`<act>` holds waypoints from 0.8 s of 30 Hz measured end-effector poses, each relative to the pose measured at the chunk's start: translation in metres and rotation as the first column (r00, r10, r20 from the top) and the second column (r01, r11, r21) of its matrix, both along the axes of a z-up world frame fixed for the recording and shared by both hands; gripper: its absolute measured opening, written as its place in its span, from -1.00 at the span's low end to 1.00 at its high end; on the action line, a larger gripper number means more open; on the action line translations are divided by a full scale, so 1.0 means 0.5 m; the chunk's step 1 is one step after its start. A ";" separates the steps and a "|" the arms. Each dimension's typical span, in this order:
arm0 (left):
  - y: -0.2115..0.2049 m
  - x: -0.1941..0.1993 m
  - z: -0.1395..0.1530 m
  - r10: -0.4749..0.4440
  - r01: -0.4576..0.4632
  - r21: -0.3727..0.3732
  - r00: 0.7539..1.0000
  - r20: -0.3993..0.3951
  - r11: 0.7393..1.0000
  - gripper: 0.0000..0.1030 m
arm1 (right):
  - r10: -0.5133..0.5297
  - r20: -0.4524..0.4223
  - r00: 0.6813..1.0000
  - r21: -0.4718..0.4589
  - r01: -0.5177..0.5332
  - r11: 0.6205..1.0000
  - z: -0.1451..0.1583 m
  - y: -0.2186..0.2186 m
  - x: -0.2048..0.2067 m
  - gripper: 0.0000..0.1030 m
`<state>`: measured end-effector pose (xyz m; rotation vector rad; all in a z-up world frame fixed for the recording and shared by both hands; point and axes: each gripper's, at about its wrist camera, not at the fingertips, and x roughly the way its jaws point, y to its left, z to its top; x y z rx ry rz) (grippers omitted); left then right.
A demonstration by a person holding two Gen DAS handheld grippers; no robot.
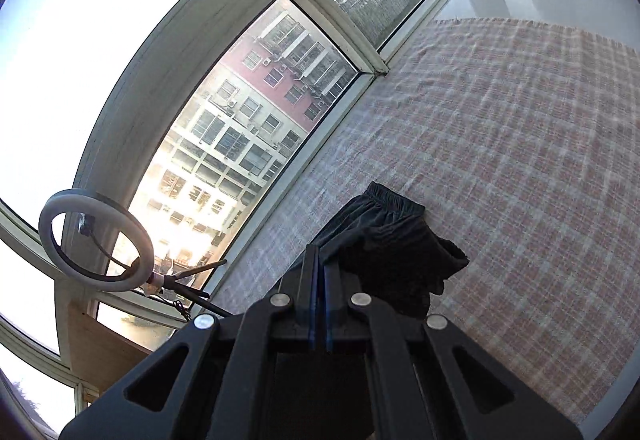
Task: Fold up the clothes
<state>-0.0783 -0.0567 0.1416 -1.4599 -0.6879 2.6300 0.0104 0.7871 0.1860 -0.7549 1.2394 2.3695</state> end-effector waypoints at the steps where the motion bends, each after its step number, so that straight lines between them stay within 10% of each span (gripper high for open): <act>1: 0.004 -0.031 -0.005 0.002 -0.002 -0.006 1.000 0.002 1.000 -0.98 | 0.002 0.012 1.000 0.001 -0.002 1.000 -0.007 0.007 -0.040 -0.95; 12: 0.060 -0.337 -0.159 0.022 -0.015 -0.063 0.994 0.109 0.998 -0.98 | -0.015 0.217 0.976 0.032 0.008 0.999 -0.180 0.060 -0.410 -0.96; 21: 0.068 -0.422 -0.259 0.018 -0.002 -0.065 0.969 0.245 0.998 -0.85 | -0.071 0.456 0.887 0.099 0.029 0.995 -0.300 0.091 -0.478 -0.94; 24: 0.080 -0.415 -0.241 -0.050 0.072 -0.071 0.962 0.268 0.995 -0.47 | 0.002 0.492 0.870 0.063 -0.037 0.997 -0.308 0.093 -0.485 -0.92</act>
